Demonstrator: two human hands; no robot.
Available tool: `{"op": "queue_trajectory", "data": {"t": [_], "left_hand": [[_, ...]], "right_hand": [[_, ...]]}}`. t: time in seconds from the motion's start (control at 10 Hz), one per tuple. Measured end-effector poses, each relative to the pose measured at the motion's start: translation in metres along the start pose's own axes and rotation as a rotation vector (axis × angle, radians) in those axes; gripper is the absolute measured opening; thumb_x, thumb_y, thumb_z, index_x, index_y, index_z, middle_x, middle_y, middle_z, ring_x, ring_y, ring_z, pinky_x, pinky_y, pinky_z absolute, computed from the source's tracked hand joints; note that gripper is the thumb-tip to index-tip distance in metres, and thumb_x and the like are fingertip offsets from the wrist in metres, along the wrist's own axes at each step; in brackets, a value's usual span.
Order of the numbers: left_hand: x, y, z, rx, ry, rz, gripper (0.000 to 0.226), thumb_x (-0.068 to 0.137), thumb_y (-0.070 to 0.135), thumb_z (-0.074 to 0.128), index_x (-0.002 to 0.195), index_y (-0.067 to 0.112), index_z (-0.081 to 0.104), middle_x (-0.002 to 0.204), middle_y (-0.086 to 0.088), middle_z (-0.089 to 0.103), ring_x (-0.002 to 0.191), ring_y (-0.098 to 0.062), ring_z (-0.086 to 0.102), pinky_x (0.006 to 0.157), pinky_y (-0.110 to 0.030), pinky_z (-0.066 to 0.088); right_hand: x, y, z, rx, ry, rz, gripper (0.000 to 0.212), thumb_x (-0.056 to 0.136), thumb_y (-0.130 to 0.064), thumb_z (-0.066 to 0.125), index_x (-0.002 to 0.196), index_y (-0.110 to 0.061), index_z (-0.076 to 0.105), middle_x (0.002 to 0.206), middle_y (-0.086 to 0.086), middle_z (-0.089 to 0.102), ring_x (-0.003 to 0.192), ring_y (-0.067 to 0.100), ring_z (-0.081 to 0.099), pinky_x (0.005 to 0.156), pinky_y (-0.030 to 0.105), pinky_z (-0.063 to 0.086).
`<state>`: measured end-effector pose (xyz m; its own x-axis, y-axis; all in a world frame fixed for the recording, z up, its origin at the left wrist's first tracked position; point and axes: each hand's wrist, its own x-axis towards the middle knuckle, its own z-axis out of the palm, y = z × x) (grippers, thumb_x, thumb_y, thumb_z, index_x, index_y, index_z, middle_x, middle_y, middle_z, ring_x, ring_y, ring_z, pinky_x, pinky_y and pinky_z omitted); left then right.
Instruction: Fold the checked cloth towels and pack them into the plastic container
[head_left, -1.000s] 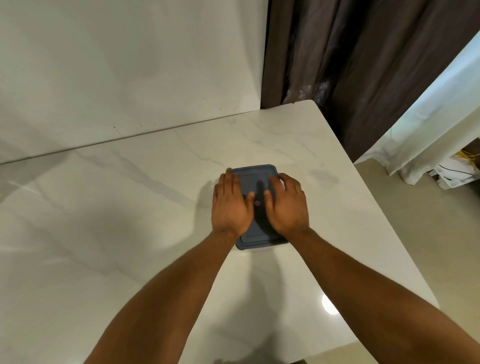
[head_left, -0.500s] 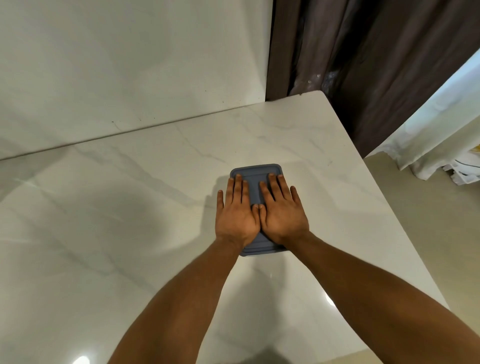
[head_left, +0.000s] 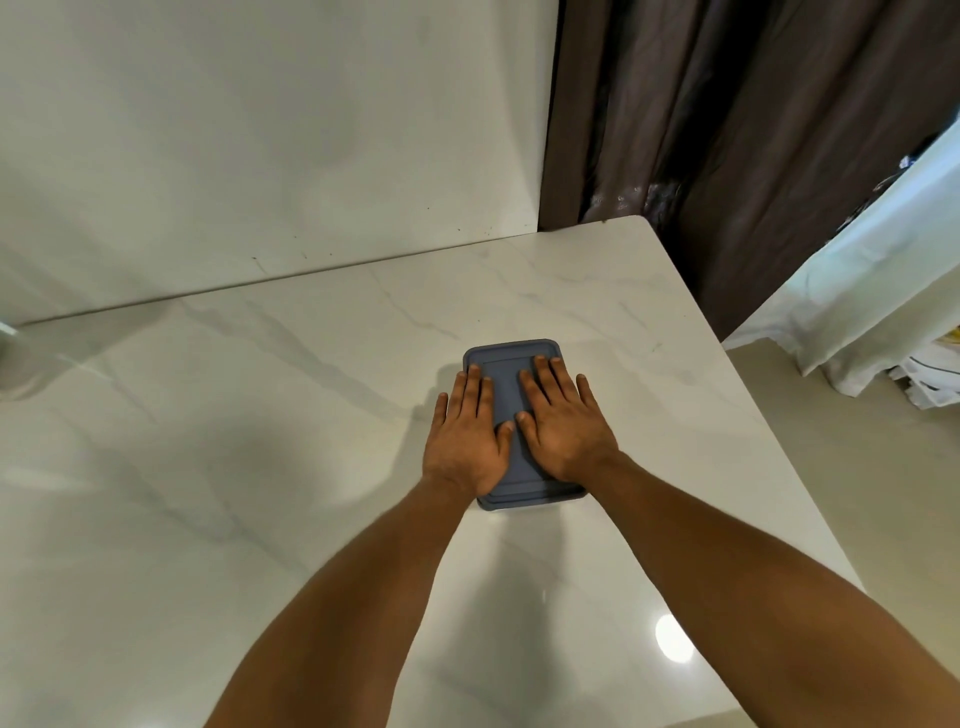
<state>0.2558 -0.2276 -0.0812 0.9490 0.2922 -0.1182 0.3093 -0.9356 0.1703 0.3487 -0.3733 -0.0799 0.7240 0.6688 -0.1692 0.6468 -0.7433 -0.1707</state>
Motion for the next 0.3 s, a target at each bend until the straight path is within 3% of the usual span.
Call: {"op": "queue_trajectory", "data": {"t": [0.3], "left_hand": [[-0.012, -0.007, -0.017, -0.006, 0.034, 0.017, 0.071, 0.101, 0.051, 0.023, 0.157, 0.012, 0.006, 0.165, -0.006, -0.003, 0.152, -0.020, -0.006, 0.123, -0.046, 0.001]], "right_hand": [[-0.005, -0.010, -0.012, -0.012, 0.076, -0.015, 0.072, 0.098, -0.056, 0.007, 0.160, -0.020, 0.005, 0.167, 0.006, -0.004, 0.154, 0.023, -0.010, 0.124, 0.049, -0.003]]}}
